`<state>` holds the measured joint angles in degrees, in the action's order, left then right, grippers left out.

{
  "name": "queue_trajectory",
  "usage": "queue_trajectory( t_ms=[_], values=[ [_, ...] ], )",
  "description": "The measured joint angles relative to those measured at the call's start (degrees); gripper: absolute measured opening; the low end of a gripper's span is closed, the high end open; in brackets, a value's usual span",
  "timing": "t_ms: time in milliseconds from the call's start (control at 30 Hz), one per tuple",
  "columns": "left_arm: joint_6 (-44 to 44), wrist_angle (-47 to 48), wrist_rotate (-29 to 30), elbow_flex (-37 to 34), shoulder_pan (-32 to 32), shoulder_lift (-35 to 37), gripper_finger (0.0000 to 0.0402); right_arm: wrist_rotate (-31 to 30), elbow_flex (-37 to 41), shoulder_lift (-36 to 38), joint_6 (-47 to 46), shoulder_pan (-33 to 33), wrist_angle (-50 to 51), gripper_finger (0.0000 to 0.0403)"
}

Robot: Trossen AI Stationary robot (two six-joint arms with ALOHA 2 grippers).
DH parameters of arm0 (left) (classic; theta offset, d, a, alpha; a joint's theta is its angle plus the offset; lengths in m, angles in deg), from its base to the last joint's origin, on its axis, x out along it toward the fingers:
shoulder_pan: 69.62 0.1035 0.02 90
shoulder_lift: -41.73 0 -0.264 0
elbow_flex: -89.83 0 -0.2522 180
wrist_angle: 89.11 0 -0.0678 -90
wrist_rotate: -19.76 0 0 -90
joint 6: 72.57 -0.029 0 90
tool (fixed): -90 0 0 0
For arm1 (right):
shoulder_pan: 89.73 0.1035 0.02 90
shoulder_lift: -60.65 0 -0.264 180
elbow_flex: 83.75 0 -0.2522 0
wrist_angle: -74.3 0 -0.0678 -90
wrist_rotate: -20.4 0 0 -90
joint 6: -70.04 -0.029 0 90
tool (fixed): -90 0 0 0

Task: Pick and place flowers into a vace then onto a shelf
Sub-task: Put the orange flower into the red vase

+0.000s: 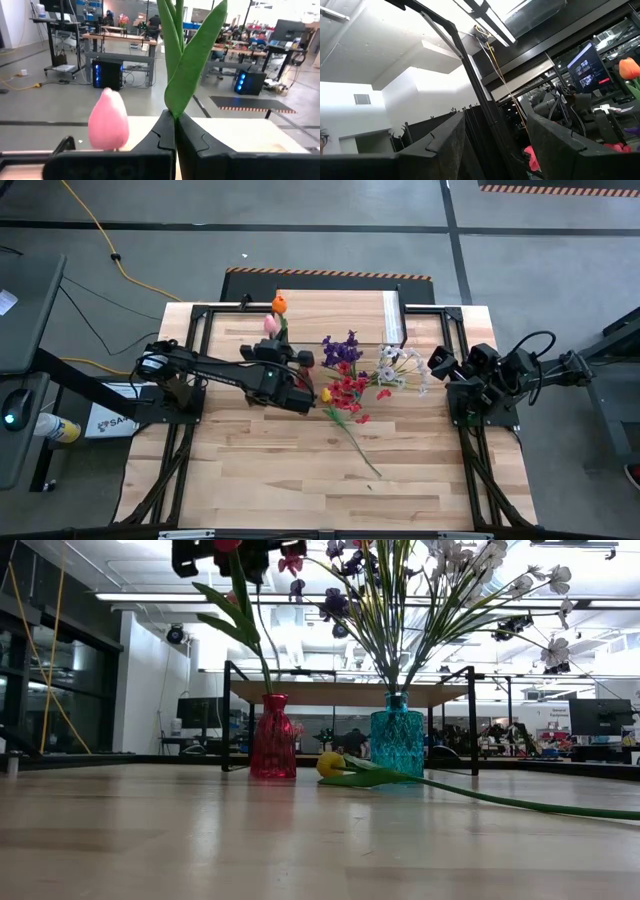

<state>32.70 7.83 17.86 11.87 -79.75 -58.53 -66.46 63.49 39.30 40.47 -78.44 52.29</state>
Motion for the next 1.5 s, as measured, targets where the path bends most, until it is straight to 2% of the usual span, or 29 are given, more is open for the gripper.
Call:
queue_trajectory(
  t_ms=[400, 633, 800, 1200, 1500],
  values=[
    [-3.0, -0.7, -2.7, -0.4, 0.0, 0.0, 0.0035, 0.0, 0.0, 0.0, 0.0, 0.0, 0.0, 0.0205],
    [-3.0, -0.8, -5.3, -0.4, 0.0, 0.0, 0.0129, 0.0, 0.0, 0.0, 0.0, 0.0, 0.0, 0.0204],
    [-3.0, -0.8, -5.3, -0.4, 0.0, 0.0, 0.0172, 0.0, 0.0, 0.0, -0.1, 0.0, 0.0, 0.0206],
    [-2.0, -0.8, -6.0, -0.3, 0.0, 0.0, 0.0224, 0.0, 0.0, 0.0, -0.2, 0.0, 0.0, 0.0204],
    [-3.3, 0.6, -4.7, 2.2, 0.0, 2.3, 0.0233, 0.1, 0.0, 0.0, -0.2, 0.0, 0.0, 0.0204]
  ],
)
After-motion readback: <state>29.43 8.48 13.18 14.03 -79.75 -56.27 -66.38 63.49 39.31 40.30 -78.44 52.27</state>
